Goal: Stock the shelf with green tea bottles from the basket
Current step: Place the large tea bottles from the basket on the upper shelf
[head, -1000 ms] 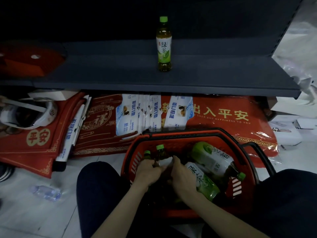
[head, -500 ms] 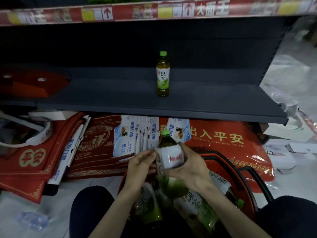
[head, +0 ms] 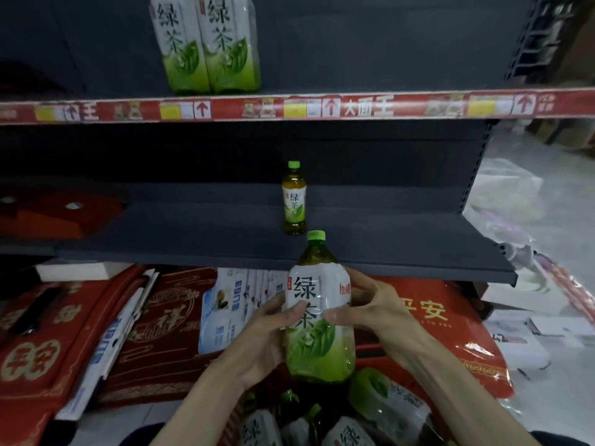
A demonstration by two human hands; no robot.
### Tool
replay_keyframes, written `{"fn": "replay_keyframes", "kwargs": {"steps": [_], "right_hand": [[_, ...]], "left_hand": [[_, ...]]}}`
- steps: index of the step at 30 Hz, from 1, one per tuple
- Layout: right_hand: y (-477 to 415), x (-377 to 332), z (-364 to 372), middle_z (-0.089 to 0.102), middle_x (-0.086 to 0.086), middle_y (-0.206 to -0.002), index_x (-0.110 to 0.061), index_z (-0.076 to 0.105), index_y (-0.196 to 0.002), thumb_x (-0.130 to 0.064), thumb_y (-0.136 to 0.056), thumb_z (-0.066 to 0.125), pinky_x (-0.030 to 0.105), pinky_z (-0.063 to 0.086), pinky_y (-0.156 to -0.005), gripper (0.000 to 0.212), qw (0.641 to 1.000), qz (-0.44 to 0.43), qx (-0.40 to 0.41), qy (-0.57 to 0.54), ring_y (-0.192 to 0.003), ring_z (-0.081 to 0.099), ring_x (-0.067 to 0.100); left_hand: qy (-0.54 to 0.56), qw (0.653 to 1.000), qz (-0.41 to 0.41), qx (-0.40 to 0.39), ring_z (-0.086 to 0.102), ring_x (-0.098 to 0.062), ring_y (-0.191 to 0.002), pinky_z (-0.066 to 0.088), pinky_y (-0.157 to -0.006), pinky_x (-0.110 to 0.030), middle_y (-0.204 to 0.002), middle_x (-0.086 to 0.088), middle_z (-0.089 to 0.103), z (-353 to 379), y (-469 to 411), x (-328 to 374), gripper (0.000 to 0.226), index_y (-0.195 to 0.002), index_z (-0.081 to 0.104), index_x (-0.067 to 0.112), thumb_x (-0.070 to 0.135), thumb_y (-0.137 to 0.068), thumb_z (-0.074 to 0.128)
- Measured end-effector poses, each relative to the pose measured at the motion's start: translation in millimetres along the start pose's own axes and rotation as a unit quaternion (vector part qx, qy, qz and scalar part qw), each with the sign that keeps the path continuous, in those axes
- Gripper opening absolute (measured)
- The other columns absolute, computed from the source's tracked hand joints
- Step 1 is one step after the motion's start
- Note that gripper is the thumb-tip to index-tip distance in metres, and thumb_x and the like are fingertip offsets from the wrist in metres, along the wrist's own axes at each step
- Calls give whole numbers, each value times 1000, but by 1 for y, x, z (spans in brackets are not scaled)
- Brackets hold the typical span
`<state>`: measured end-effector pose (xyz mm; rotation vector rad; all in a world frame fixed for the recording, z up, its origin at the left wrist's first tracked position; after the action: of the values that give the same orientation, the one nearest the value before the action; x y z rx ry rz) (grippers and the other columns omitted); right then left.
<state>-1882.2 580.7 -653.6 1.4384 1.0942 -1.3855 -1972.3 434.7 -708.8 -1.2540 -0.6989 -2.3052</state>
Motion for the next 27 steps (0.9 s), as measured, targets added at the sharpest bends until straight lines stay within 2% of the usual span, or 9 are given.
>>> {"fn": "replay_keyframes", "kwargs": {"steps": [3,5,7,10,13,15,18,23,27], "right_hand": [[-8,-12,-1,78,7,-117,-30,57,-142,-8,-70,92,40,58,-94,83,1000,2,-1,4,-109,75,25],[-13,-24,-1,74,0,-125,-33,51,-147,-23,-70,90,30,60,-87,87,1000,-6,6,16,-111,73,15],[-14,-42,-3,67,-8,-131,-34,42,-151,-41,-67,90,21,59,-82,97,997,-12,25,67,-111,69,1],[-16,-71,-3,64,-14,-125,-35,38,-151,-54,-65,93,26,60,-88,104,986,-32,31,160,-107,67,-3],[-19,-111,2,67,-19,-117,-36,48,-140,-45,-75,90,13,55,-78,79,969,-95,65,216,-98,64,-13],[-23,-135,8,66,-20,-117,-38,49,-138,-42,-78,89,9,54,-74,72,958,-136,88,237,-98,63,-14],[-34,-165,10,67,-19,-115,-37,49,-142,-41,-78,89,19,60,-78,76,943,-188,123,247,-97,66,-7],[-52,-203,6,73,-11,-114,-32,55,-145,-22,-77,92,30,64,-76,78,946,-266,123,141,-101,72,7],[-67,-229,2,74,-3,-120,-28,53,-148,-6,-83,86,42,65,-82,76,940,-315,116,54,-110,72,17]], "left_hand": [[-6,1000,26,13,65,-44,-124,50,-105,-63,-133,-22,68,3,-6,17,68,-138,65,9,24,-74,86],[-4,998,53,26,64,-46,-124,48,-105,-68,-133,-24,68,9,-8,34,68,-137,64,9,24,-75,88],[9,995,84,44,67,-46,-119,53,-99,-66,-129,-23,70,14,-11,54,63,-137,63,7,16,-80,88],[8,988,140,64,70,-45,-113,59,-91,-61,-125,-22,73,22,-12,96,55,-135,63,5,16,-83,77],[-8,982,180,58,70,-46,-114,56,-96,-63,-126,-23,72,30,-10,138,49,-132,65,5,14,-85,74],[-31,975,212,53,70,-45,-114,53,-99,-66,-126,-22,72,37,-7,164,48,-132,65,7,14,-86,74],[-67,963,260,36,70,-42,-115,53,-99,-62,-125,-19,73,51,0,199,55,-136,63,11,13,-83,78],[-85,928,360,52,75,-34,-109,63,-84,-44,-119,-17,76,73,9,253,63,-132,61,8,12,-73,80],[-144,893,425,40,72,-27,-117,60,-95,-45,-123,-9,76,97,11,290,68,-136,58,18,19,-74,83]]}}
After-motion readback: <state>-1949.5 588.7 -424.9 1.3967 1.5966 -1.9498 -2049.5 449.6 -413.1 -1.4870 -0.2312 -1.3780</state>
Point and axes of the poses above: each hand's wrist, its own y-axis away from the middle knuckle, its own z-axis out of the palm, x = y × z, the point moved 7 cm from there along -y, towards the middle knuckle
